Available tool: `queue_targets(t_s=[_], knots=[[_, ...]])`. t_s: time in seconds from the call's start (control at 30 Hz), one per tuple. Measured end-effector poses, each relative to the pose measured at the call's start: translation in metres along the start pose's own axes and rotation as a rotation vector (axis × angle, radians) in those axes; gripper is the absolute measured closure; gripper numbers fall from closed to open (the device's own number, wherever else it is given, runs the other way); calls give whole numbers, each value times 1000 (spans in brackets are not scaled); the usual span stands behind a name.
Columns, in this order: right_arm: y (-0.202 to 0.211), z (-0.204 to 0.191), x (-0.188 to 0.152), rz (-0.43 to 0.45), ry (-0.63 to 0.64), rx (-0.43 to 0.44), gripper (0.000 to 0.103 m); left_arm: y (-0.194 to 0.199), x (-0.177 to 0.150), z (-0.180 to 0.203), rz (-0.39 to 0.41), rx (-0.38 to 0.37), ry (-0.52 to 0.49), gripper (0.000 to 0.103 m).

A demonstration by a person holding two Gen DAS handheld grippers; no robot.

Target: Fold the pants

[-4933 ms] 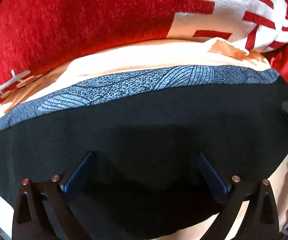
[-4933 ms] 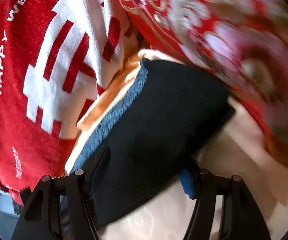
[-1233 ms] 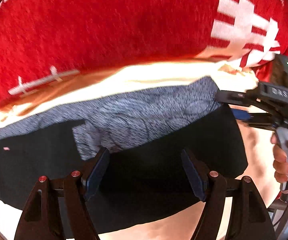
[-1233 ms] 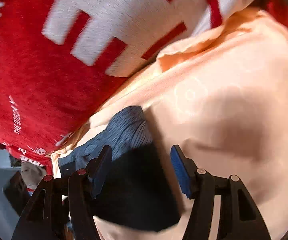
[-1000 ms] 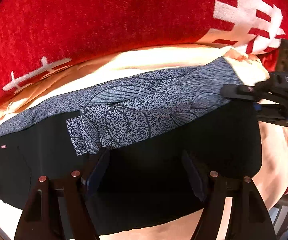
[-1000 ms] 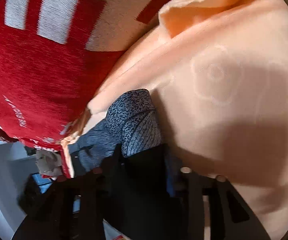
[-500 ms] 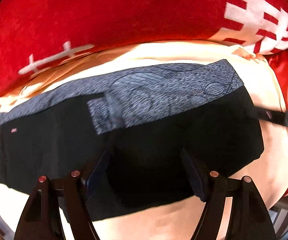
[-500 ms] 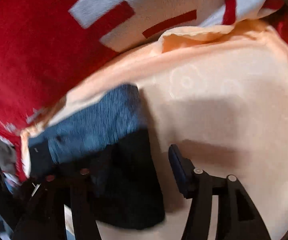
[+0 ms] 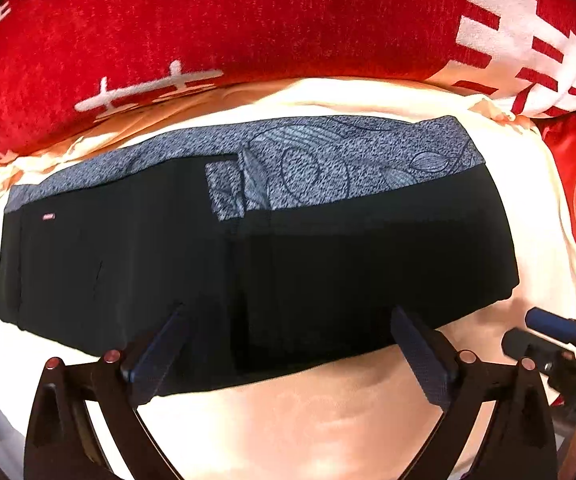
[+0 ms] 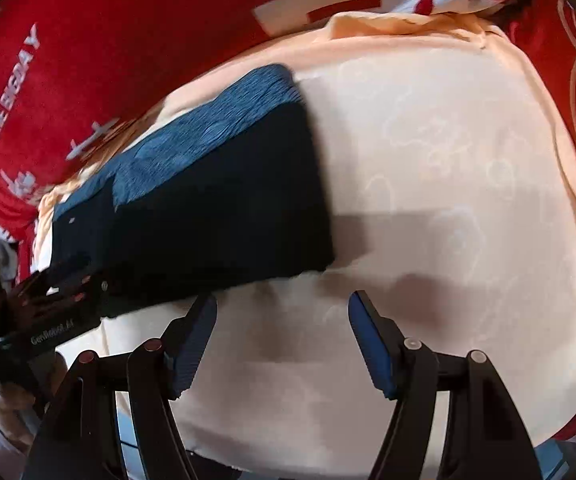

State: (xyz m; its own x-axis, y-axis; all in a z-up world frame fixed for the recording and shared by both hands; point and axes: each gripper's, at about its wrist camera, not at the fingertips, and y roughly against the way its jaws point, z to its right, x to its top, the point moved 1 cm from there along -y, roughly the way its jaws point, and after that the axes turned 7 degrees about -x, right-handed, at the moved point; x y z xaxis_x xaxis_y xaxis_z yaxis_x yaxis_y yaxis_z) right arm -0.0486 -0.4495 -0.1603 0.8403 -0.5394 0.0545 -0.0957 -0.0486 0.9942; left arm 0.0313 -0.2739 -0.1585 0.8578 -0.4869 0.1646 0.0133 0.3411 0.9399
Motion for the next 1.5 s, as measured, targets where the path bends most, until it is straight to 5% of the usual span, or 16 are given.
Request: queue_targets(t_s=[0.37, 0.47, 0.53, 0.77, 0.87, 1.13, 1.5], knots=[[-2, -33, -18, -9, 117, -21, 22, -4, -37, -27, -59, -31, 73, 2], [2, -47, -28, 26, 139, -66, 13, -3, -50, -48, -88, -62, 89, 2], [3, -59, -35, 33, 153, -84, 4, -1, -58, -69, -113, -92, 120, 2], [-8, -128, -54, -8, 195, -98, 3, 20, -77, -166, -76, -19, 213, 2], [-16, -164, -61, -31, 222, -85, 3, 25, -84, -213, -86, -49, 279, 2], [-37, -248, -74, -99, 328, -35, 3, 43, -90, -332, 83, -83, 498, 2], [-63, -301, -82, -167, 414, 2, 3, 22, -87, -377, 274, -514, 744, 2]])
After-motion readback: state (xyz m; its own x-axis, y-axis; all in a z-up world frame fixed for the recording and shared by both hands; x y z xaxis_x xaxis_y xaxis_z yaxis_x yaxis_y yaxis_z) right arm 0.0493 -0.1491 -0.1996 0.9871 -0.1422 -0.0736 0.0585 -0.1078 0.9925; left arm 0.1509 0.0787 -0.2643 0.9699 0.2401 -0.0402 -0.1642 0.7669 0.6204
